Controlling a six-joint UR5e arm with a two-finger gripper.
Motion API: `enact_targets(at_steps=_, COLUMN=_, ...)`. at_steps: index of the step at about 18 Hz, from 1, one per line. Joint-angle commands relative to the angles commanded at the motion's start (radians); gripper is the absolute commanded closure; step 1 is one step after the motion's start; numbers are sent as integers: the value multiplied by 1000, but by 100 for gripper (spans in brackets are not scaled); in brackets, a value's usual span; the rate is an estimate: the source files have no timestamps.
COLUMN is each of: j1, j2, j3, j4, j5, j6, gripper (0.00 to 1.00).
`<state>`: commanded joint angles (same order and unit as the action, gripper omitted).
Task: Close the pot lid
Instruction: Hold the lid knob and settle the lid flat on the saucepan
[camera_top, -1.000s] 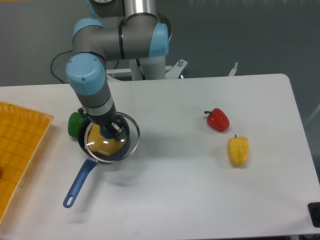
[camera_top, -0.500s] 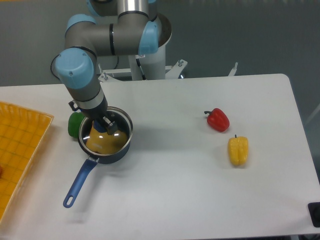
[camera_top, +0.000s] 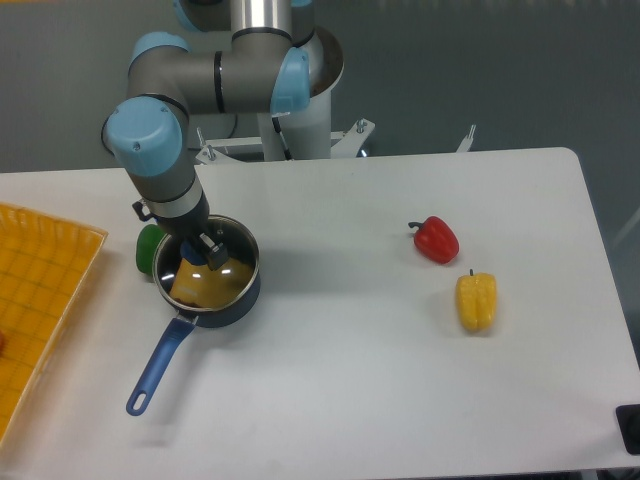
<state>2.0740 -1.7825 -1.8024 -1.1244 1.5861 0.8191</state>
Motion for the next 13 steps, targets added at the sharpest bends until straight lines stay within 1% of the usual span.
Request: enact_targets(at_steps=13, j1=-8, j2=-2, j3=-6, j4=2, j5=2, j6=-6, gripper=52)
